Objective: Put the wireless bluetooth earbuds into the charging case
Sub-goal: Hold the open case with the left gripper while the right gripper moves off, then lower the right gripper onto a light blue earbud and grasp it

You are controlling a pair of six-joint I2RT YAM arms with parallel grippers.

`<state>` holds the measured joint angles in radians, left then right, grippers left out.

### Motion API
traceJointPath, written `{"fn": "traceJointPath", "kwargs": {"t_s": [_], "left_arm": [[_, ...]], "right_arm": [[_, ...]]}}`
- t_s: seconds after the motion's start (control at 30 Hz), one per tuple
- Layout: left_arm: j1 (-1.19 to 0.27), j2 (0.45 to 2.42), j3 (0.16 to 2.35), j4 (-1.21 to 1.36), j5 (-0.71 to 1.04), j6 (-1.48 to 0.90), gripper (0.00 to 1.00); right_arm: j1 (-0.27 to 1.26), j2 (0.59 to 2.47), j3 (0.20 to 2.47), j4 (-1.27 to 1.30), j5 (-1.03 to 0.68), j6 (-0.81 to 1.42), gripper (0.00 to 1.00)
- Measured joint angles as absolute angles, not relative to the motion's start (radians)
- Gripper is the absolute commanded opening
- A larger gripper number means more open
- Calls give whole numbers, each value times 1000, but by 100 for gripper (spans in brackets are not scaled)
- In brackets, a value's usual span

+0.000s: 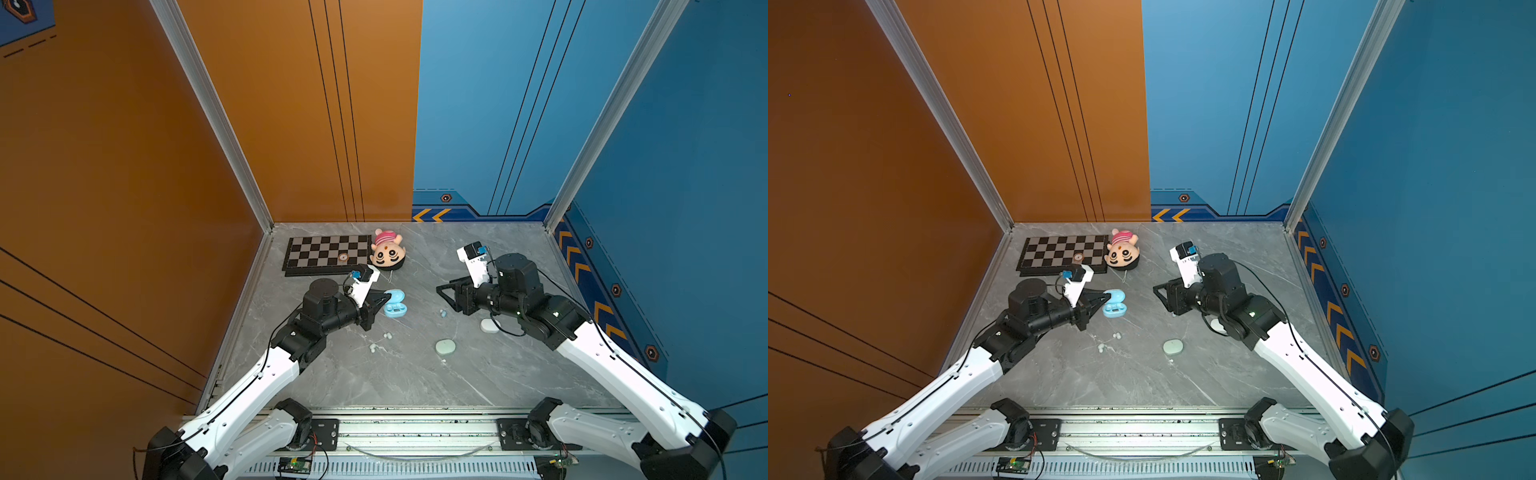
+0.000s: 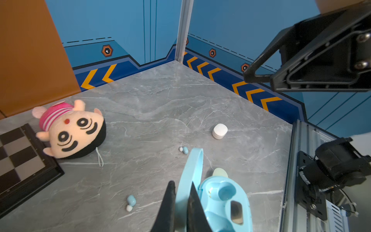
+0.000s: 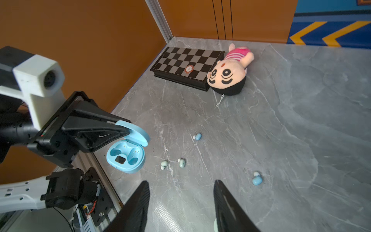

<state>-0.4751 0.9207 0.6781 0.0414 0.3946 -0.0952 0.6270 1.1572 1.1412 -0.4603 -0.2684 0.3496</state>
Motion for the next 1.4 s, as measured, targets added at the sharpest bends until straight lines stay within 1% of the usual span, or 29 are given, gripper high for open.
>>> {"fn": "traceJointPath", "kwargs": {"t_s": [0.13, 0.23, 0.43, 0.63, 0.87, 1.03, 1.27, 1.4], "left_arm": [[-435, 842, 636, 38, 344, -149, 0], [-420, 773, 596, 33, 302, -175, 0], [-401, 663, 533, 7, 228, -196, 0], [-384, 631, 520, -10, 205, -201, 0], [-369, 619, 496, -12, 198, -204, 0], [-358, 617, 491, -12, 199, -204, 0], [-341, 613, 491, -12, 203, -204, 0], [-332, 613, 491, -12, 210, -204, 0]], "right_arm": [[645, 1354, 1265, -515, -202, 439, 43], [662, 1496, 1330, -540, -170, 524, 40], [762, 1757, 1422, -571, -127, 638, 41], [821, 1963, 1539, -577, -130, 693, 41], [817, 2085, 1602, -573, -128, 739, 34], [813, 2144, 1625, -558, -127, 768, 34], [798, 2182, 1656, -547, -125, 796, 33], [791, 2201, 1673, -539, -125, 816, 31]]}}
